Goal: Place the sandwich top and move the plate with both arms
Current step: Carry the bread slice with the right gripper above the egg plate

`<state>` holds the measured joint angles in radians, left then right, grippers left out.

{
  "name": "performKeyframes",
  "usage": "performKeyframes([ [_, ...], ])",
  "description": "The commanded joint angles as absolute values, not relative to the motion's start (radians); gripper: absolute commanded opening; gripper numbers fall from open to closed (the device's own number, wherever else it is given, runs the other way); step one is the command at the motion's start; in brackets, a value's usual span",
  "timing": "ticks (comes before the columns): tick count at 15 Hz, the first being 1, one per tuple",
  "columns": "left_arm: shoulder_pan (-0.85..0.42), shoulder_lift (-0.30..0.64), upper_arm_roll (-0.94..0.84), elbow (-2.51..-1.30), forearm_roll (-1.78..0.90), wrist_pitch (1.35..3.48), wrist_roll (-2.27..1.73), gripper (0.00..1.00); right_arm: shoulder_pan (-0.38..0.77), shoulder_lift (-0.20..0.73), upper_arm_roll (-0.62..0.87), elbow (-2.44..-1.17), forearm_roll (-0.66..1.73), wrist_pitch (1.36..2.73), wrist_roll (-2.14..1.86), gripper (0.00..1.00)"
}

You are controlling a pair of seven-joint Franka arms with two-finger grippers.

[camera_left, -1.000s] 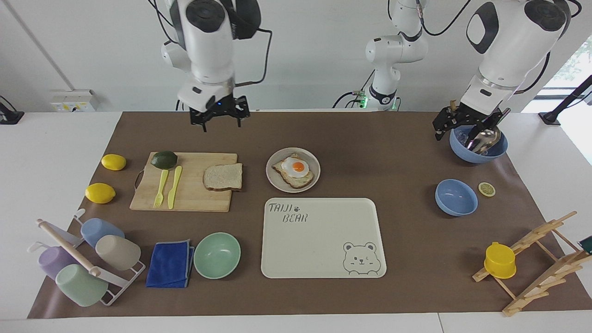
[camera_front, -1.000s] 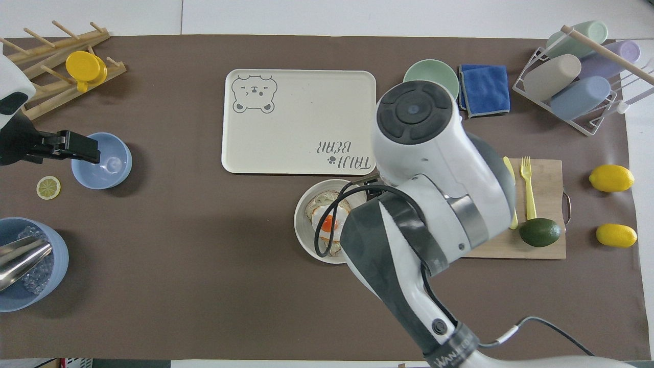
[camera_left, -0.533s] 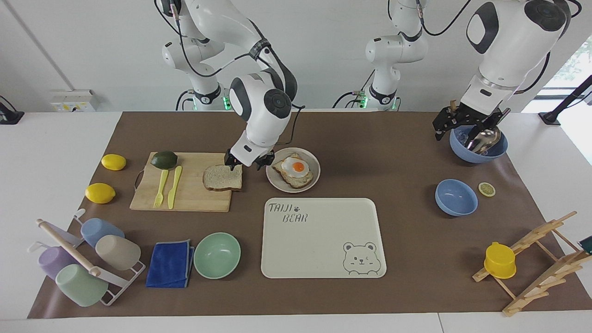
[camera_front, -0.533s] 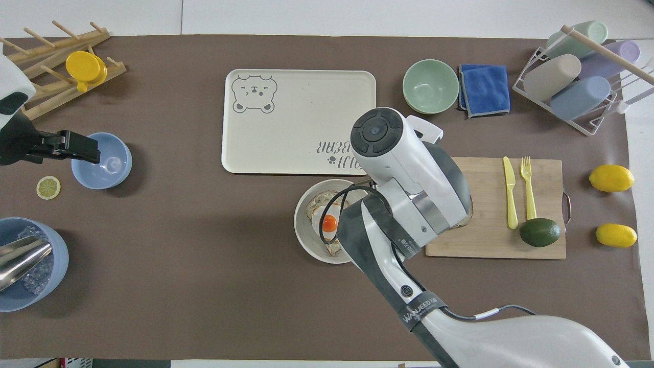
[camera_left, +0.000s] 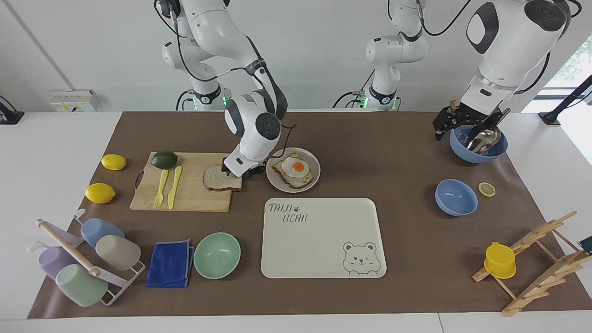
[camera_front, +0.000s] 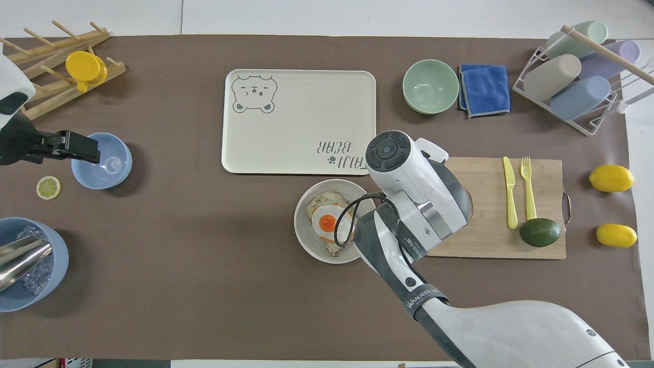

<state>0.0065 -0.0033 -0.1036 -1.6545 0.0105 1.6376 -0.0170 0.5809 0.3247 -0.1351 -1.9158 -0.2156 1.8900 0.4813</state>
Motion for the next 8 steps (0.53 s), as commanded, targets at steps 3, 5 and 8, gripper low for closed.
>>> performKeyframes([
  [3, 0.015, -0.015, -0.109, -1.657, 0.026, 1.628, -0.012, 1.00, 0.569, 0.295, -0.127, -1.983, -0.209, 1.939, 0.495, 0.80],
  [5, 0.015, -0.015, -0.109, -1.657, 0.026, 1.628, -0.012, 1.00, 0.571, 0.290, -0.127, -1.990, -0.209, 1.937, 0.495, 0.80],
  [8, 0.015, -0.015, -0.109, -1.657, 0.026, 1.628, -0.012, 1.00, 0.577, 0.287, -0.127, -1.997, -0.210, 1.930, 0.495, 0.80],
])
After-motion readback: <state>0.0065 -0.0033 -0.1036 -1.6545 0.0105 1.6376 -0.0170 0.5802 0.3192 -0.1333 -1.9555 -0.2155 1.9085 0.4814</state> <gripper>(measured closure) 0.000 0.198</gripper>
